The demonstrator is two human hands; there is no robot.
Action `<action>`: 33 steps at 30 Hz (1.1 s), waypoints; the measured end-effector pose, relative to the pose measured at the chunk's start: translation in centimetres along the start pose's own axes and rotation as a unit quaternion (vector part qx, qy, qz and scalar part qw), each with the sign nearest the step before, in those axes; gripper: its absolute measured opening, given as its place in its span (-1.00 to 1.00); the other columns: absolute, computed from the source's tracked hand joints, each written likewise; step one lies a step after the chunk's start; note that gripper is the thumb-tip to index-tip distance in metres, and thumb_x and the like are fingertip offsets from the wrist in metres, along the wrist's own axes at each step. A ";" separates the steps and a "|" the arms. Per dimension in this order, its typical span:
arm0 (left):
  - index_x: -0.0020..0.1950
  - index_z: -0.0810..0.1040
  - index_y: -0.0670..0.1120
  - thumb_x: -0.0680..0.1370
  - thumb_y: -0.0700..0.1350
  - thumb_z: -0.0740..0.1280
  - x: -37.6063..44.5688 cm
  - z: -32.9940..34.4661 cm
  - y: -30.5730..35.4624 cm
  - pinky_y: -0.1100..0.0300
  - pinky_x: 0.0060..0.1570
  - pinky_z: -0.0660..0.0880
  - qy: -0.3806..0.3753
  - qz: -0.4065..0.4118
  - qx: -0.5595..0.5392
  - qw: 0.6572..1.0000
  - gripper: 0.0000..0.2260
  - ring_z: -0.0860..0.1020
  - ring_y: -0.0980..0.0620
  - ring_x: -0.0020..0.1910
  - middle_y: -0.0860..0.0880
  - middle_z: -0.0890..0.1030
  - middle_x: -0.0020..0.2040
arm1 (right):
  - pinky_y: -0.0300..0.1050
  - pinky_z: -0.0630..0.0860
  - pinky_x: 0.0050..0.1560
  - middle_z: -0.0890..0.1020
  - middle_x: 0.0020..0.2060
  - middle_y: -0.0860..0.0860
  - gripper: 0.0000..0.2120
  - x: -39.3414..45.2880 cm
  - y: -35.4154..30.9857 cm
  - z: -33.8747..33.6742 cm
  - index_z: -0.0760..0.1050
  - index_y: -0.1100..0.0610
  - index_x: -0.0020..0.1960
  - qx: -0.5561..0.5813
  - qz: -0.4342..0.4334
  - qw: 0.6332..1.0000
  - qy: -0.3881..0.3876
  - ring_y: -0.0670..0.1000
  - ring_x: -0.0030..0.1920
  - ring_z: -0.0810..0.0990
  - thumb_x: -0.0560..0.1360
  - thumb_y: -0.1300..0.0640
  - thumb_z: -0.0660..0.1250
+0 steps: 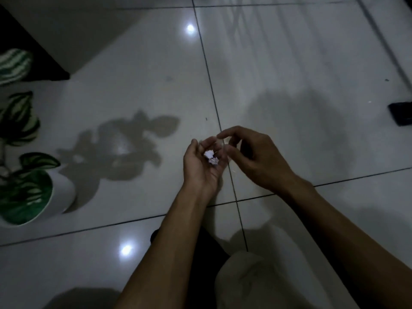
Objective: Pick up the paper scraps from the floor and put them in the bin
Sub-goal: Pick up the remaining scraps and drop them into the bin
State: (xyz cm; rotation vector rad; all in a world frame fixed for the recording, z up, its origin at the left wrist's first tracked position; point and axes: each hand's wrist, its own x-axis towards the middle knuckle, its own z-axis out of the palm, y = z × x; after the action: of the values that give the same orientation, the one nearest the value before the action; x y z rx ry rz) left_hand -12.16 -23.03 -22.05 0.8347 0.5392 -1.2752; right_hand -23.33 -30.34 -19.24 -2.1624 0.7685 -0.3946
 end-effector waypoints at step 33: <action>-0.40 0.19 -0.02 0.54 -0.03 0.08 -13.1 -19.4 10.9 0.25 -0.55 0.04 0.050 0.160 -0.227 0.959 -0.70 0.14 0.10 -0.56 0.03 0.14 -0.45 | -0.46 0.38 0.20 0.48 0.12 -0.36 -0.26 3.9 -15.6 22.4 0.41 0.02 0.35 0.072 -0.068 0.973 -0.207 -0.37 0.11 0.45 0.25 -0.11 0.59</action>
State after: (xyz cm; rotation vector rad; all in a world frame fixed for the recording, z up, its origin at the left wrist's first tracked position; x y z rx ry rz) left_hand -2.89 1.08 -21.23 0.5695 0.7130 -0.7717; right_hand -2.91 -12.02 -21.45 -2.0678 0.3488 -0.0572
